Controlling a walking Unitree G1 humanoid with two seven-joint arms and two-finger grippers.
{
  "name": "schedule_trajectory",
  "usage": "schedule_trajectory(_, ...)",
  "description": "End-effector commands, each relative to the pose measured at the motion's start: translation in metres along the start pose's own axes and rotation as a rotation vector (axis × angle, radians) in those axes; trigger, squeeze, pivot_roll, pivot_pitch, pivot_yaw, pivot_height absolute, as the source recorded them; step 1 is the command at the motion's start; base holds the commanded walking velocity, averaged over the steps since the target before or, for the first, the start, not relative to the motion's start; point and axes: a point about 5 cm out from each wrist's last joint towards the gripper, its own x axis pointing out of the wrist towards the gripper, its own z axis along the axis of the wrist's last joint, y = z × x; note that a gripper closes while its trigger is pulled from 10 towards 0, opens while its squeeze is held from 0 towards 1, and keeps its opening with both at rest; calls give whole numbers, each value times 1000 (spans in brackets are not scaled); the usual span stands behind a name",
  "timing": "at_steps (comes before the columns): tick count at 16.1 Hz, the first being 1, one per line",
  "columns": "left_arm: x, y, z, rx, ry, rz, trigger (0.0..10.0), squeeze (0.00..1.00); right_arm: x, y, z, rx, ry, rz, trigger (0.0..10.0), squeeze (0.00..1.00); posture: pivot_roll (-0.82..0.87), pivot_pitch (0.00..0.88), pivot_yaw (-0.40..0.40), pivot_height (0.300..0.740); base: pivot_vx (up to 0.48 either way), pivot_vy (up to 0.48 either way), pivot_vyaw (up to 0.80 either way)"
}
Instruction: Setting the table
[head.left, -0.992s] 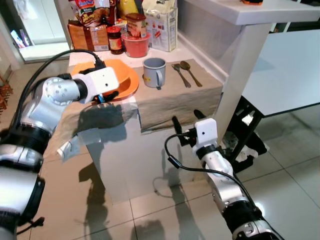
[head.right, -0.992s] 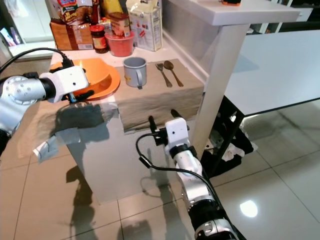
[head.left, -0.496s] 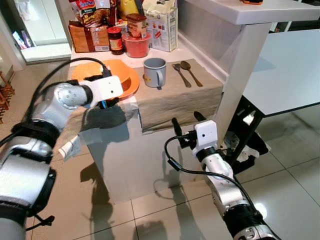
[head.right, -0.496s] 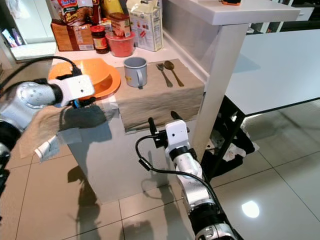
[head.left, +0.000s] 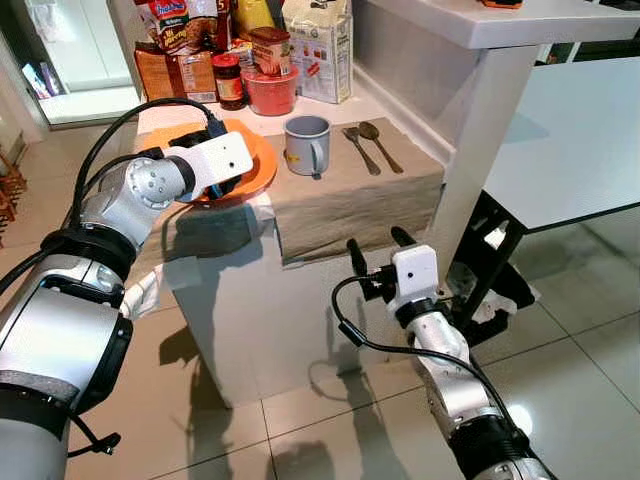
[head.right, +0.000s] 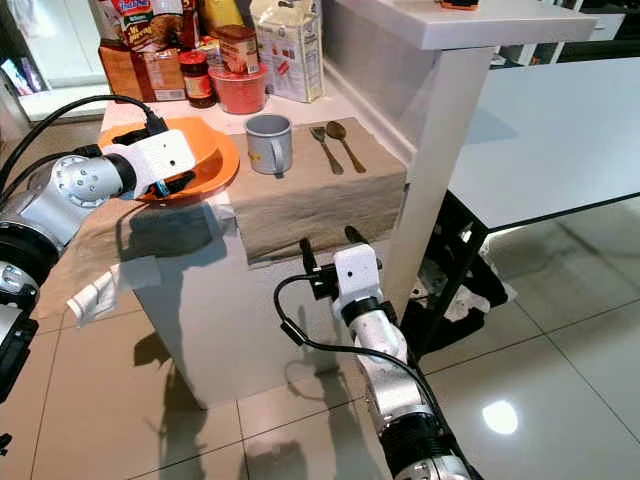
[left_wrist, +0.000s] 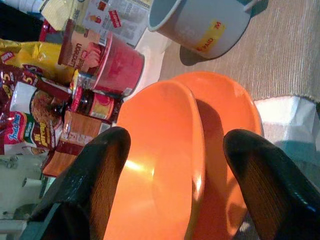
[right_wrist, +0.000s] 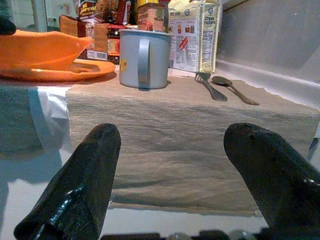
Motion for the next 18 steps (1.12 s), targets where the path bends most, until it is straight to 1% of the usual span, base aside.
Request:
schedule_trajectory(1, 2, 3, 3, 1, 12, 13, 10000, 0, -1, 0, 2, -5, -3, -4, 10000, 0, 4, 0, 60, 736, 0, 0, 0)
schedule_trajectory(5, 5, -2, 3, -1, 33, 13, 10000, 0, -2, 0, 2, -4, 0, -6, 10000, 0, -3, 0, 64, 736, 0, 0, 0)
schedule_trajectory(6, 7, -6, 3, -3, 44, 7, 10000, 0, -2, 1, 5, 8, 0, 1, 10000, 0, -10, 0, 69, 736, 0, 0, 0)
schedule_trajectory(8, 8, -10, 1, -2, 58, 1, 10000, 0, 0, 8, 17, 44, -36, 65, 10000, 0, -18, 0, 73, 736, 0, 0, 0)
schedule_trajectory(9, 8, -11, 0, -3, 69, 1, 10000, 0, 1, 10, 26, 48, -57, 108, 10000, 0, -20, 0, 70, 736, 0, 0, 0)
schedule_trajectory(12, 9, -10, -2, -15, 99, 24, 10000, 0, -2, 11, 33, 40, -60, 172, 10000, 0, -31, 0, 62, 736, 0, 0, 0)
schedule_trajectory(14, 10, -8, -1, -8, 107, 43, 10000, 0, -4, 10, 36, 40, -58, 175, 10000, 0, -38, 0, 66, 736, 0, 0, 0)
schedule_trajectory(16, 10, -8, 0, -19, 108, 44, 10000, 0, -7, 12, 39, 53, -49, 195, 10000, 0, -40, 0, 69, 736, 0, 0, 0)
schedule_trajectory(18, 11, -7, 1, -31, 110, 49, 10000, 0, -12, 19, 48, 82, -57, 288, 10000, 0, -44, 0, 73, 736, 0, 0, 0)
